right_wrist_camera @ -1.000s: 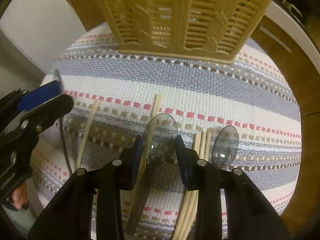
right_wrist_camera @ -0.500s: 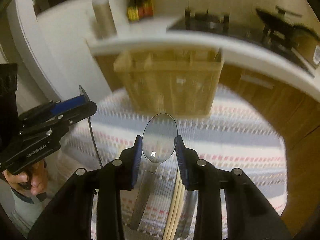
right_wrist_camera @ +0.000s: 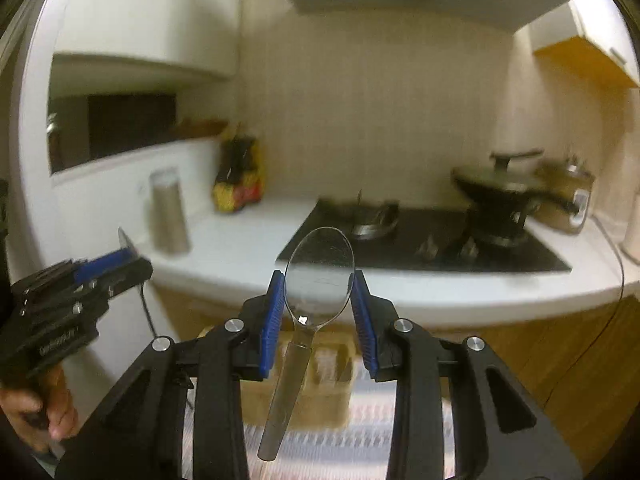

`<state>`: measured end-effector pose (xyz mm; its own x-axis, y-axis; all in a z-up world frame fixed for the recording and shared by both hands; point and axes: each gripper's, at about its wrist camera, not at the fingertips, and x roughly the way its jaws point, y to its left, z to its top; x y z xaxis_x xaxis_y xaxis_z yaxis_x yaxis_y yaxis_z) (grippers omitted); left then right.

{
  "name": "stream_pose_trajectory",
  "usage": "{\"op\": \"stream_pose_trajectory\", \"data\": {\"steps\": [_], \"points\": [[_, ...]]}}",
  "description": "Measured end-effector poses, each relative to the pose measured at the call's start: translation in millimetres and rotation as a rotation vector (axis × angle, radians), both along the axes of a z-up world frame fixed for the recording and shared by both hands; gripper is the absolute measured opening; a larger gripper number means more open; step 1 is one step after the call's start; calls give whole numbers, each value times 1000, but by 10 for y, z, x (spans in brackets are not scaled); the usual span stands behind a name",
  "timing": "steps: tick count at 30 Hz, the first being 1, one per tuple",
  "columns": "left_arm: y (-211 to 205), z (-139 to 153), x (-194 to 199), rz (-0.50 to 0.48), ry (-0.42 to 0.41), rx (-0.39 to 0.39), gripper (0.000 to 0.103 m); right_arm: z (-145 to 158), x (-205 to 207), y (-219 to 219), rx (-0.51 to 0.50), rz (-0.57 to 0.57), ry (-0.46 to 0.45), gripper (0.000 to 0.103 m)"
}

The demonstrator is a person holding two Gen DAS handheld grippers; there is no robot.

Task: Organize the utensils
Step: 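Lift both clear spoons and carry them over the caddy, then drop both clear spoons into the caddy and open both tools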

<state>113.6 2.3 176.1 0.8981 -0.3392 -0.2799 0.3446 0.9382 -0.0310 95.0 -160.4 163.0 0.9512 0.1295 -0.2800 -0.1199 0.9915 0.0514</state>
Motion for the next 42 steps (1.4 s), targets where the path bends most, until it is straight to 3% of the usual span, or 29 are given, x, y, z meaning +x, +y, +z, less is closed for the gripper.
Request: {"op": "stream_pose_trajectory", "data": {"steps": [7, 14, 25, 34, 37, 42], "points": [[-93, -28, 267, 85, -55, 35, 32, -88, 376, -77, -48, -110, -122, 30], [8, -262, 506, 115, -105, 38, 32, -440, 723, -31, -84, -142, -116, 31], [-36, -718, 690, 83, -54, 63, 32, -845, 892, -67, -75, -136, -65, 31], [-22, -863, 650, 19, 22, 48, 33, -888, 782, -164, -33, -85, 10, 31], [-6, -858, 595, -3, 38, 36, 44, -879, 733, -212, -9, -64, 45, 31], [61, -791, 454, -46, 69, -7, 47, -843, 573, -235, -4, -32, 71, 32]]}}
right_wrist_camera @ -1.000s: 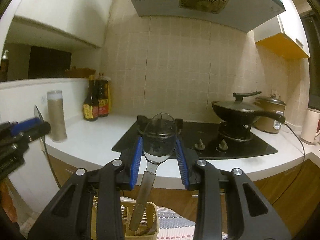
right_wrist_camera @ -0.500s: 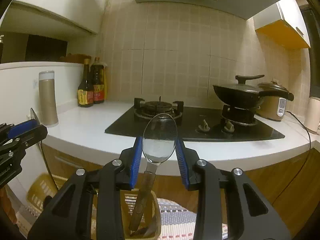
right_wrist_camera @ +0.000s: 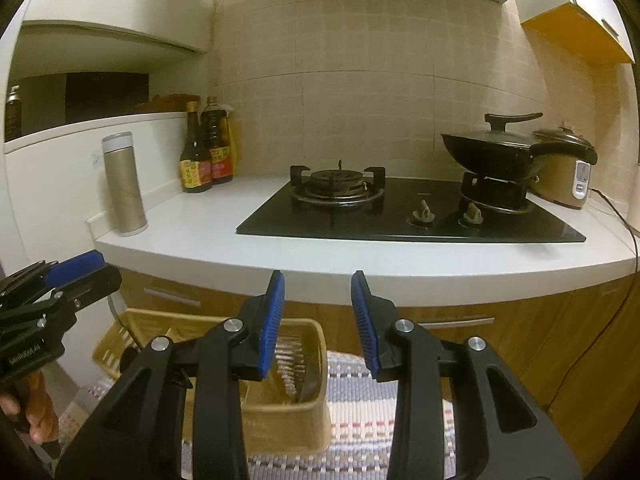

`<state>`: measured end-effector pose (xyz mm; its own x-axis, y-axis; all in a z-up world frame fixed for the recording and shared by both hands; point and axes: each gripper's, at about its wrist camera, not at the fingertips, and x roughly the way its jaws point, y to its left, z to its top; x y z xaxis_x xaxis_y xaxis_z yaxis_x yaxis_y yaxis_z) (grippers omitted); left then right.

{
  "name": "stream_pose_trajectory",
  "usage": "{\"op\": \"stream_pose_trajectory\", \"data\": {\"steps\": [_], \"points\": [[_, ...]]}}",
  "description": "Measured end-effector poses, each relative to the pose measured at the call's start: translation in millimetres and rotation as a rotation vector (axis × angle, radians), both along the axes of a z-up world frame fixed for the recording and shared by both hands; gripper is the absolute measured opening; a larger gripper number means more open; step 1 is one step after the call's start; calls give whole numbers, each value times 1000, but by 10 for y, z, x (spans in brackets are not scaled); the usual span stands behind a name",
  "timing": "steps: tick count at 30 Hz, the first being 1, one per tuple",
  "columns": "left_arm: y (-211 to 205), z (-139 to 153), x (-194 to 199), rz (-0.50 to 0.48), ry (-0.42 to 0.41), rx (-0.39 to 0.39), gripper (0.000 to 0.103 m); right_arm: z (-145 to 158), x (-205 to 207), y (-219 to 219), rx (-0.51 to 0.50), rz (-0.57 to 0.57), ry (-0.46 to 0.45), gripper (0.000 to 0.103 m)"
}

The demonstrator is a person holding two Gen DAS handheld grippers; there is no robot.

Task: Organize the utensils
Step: 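Drop both clear spoons into the caddy and open both tools, then return to the cloth and grasp a dark spoon with the right tool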

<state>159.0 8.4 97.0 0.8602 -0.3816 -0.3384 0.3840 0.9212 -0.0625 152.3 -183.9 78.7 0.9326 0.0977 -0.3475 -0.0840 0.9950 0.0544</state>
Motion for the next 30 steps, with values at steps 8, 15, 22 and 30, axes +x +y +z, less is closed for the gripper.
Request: {"op": "stream_pose_trajectory", "data": {"steps": [8, 15, 22, 30], "points": [[148, 114, -345, -46, 58, -79, 50, 90, -359, -173, 55, 38, 51, 38], [210, 115, -655, -64, 164, -106, 50, 138, -697, -291, 67, 60, 133, 38], [142, -119, -844, -67, 306, -46, 50, -17, -893, -305, 53, 96, 306, 38], [93, -710, -915, -79, 503, 46, 50, -673, -852, -212, 61, 175, 644, 38]]}}
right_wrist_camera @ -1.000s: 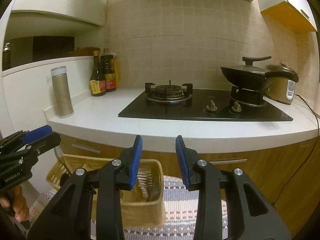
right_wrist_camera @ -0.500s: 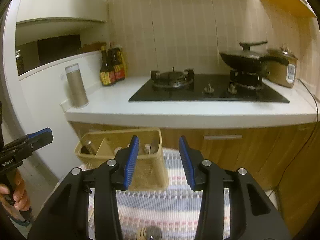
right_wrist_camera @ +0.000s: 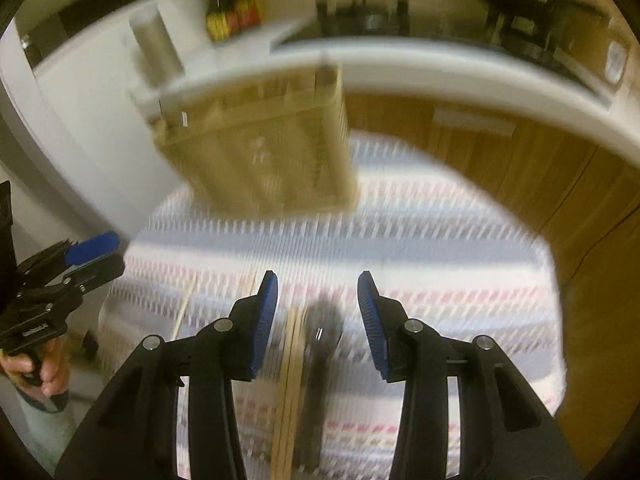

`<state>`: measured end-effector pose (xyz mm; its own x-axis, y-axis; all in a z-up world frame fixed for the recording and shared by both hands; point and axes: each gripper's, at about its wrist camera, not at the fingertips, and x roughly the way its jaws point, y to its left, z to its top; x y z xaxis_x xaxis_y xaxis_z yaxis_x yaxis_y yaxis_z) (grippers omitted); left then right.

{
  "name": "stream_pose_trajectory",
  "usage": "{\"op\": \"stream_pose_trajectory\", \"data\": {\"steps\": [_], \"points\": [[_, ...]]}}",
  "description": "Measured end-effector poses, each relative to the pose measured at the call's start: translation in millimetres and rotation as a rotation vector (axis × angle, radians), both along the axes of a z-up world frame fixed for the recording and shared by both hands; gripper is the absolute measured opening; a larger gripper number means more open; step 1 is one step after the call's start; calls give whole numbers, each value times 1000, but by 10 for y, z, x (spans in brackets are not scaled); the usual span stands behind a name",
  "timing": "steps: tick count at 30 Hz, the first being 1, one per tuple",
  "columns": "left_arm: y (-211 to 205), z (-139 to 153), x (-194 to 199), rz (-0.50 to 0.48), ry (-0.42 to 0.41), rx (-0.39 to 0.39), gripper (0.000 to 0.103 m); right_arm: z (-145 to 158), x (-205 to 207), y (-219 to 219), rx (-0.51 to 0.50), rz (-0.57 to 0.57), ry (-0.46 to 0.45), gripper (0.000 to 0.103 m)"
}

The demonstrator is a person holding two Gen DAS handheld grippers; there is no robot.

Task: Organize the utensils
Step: 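Return to the cloth and grasp a dark spoon with the right tool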

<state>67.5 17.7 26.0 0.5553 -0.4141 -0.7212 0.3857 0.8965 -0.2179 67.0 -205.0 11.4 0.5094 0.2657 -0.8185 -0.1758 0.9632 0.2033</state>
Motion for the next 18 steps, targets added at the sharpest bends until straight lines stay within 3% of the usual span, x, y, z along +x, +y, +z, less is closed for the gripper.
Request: {"op": "stream_pose_trajectory", "data": {"steps": [6, 9, 13, 18], "points": [[-14, -445, 28, -20, 121, 44, 49, -511, 37, 57, -12, 31, 211, 38], [-14, -586, 60, -26, 157, 58, 48, -649, 34, 92, -16, 41, 268, 38], [-12, -694, 99, -29, 180, 56, 48, -731, 63, 158, -42, 50, 297, 35], [-11, -728, 124, -30, 185, 56, 48, -803, 109, 288, -62, 68, 314, 23]]}}
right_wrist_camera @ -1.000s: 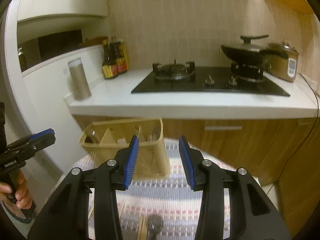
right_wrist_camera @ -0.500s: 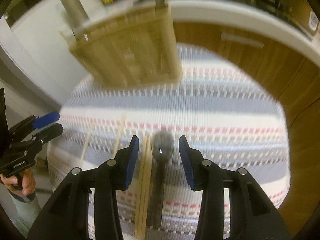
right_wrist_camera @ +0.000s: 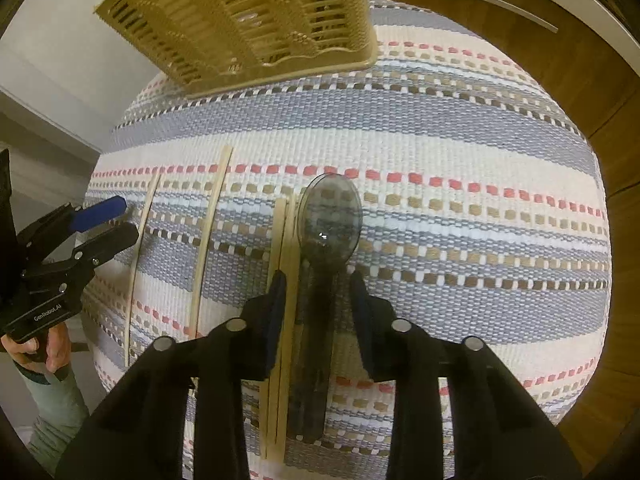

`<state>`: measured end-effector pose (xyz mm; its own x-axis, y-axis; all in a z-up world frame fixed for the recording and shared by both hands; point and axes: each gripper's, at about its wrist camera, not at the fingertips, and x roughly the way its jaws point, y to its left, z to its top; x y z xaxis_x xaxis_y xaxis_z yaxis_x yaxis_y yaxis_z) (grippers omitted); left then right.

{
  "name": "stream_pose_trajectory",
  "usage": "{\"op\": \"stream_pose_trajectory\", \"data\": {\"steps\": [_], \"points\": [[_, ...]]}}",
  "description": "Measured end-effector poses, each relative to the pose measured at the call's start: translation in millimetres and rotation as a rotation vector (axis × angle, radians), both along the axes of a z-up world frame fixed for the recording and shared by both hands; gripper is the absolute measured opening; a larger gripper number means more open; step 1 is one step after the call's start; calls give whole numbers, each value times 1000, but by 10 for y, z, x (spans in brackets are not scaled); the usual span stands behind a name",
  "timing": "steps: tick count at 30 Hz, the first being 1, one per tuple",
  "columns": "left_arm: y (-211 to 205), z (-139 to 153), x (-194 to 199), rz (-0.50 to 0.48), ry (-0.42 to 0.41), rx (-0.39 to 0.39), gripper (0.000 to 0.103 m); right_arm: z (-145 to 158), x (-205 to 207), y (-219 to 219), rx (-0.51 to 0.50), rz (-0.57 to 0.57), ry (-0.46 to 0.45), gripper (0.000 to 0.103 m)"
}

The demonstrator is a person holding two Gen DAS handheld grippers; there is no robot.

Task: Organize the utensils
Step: 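Return to the cloth and grasp a dark spoon with the right tool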

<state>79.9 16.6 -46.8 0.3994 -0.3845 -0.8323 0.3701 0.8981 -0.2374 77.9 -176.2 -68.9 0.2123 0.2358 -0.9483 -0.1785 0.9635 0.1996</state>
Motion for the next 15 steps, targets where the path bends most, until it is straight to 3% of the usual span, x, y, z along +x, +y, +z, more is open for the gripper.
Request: {"op": "stream_pose_trajectory", "data": {"steps": [5, 15], "points": [[12, -1, 3, 0, 1, 0, 48, -55, -8, 95, -23, -5, 4, 10], [30, -75, -12, -2, 3, -4, 48, 127, -115, -86, 33, -23, -31, 10]]}}
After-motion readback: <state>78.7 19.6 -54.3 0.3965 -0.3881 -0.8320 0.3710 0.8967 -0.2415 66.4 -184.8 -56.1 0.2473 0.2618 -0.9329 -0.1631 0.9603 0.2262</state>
